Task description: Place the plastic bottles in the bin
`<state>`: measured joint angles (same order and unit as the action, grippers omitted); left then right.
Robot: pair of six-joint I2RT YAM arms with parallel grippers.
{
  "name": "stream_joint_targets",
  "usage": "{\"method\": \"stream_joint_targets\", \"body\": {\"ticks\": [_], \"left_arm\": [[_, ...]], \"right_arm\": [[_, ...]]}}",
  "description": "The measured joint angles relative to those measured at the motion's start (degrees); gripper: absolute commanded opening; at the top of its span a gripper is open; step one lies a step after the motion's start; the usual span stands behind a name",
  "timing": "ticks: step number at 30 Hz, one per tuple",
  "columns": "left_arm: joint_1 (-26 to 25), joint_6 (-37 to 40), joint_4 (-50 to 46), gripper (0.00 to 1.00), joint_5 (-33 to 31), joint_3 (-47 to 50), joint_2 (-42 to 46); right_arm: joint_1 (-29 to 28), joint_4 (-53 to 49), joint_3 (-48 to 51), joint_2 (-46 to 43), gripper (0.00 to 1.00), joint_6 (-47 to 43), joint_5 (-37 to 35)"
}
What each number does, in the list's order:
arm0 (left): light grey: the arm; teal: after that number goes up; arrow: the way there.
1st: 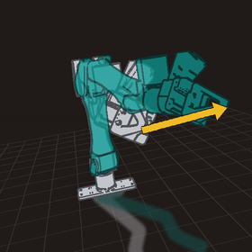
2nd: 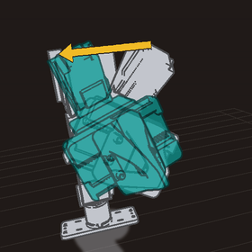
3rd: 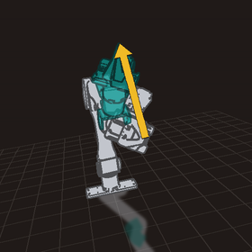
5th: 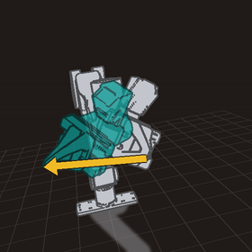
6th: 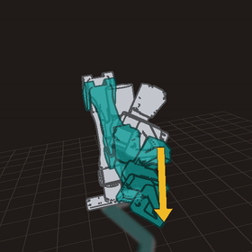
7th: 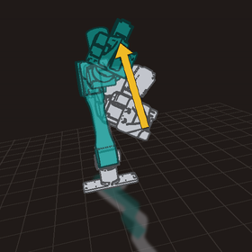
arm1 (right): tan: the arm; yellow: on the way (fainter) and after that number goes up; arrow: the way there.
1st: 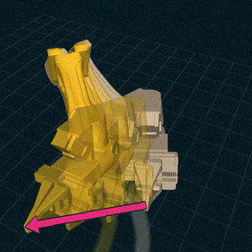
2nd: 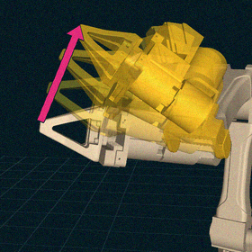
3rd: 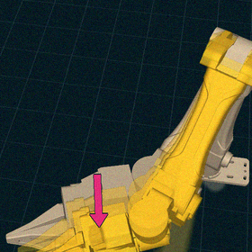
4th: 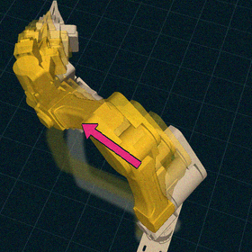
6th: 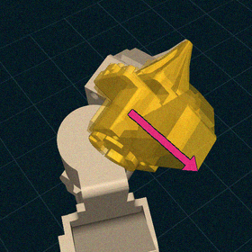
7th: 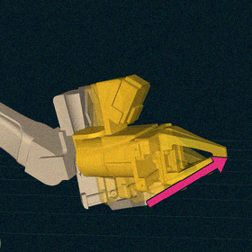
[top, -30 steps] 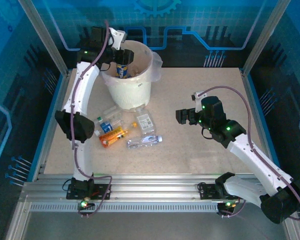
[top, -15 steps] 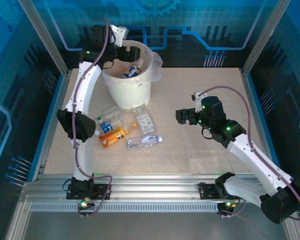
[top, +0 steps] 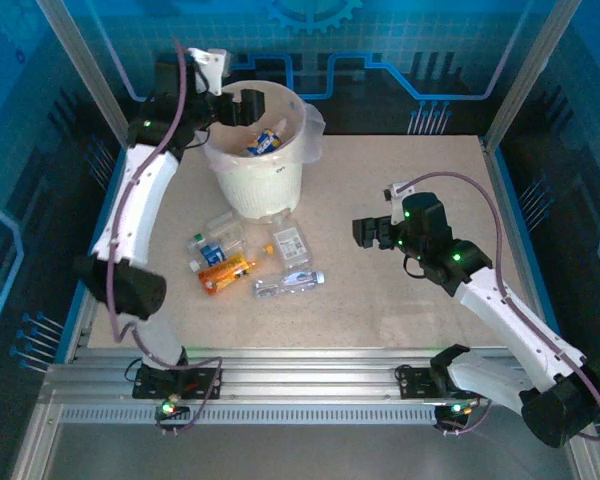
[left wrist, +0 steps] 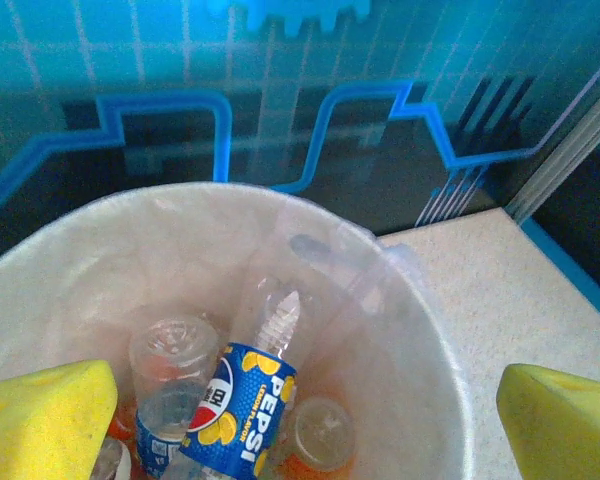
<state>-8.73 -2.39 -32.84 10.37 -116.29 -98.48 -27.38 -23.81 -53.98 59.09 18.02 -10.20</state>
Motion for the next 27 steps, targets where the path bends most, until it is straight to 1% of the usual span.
{"method": "stream_joint_targets", "body": {"ticks": [8,11,15,18,23,27], "left_arm": [[0.0,-5.8,10.5,0.99,-4.7,29.0,24.4],[0.0,-9.0,11.8,0.99,-5.9,38.0,30.6],[0.0,-13.6,11.9,0.99,-6.8,47.4,36.5],[0.0,-16.9,11.3,0.99,-6.7,53.0,39.6],[0.0,-20.6,9.4,0.99,-6.7,60.6,44.2],[0.0,-23.5,8.8,0.99,-6.8,67.8,48.7]], "right_arm": [[0.0,-1.8,0.0,-0.2,1.0,0.0,-2.9],[0.0,-3.0,0.0,-0.1,1.0,0.7,-3.8],[-0.8,-4.5,-0.2,1.1,1.0,2.2,-4.8],[-4.1,-5.8,-0.2,1.7,1.0,3.0,-5.6],[-11.2,-7.3,-0.2,2.8,1.0,3.4,-7.0],[-18.2,-9.4,-1.7,7.4,1.0,1.8,-7.9]]}}
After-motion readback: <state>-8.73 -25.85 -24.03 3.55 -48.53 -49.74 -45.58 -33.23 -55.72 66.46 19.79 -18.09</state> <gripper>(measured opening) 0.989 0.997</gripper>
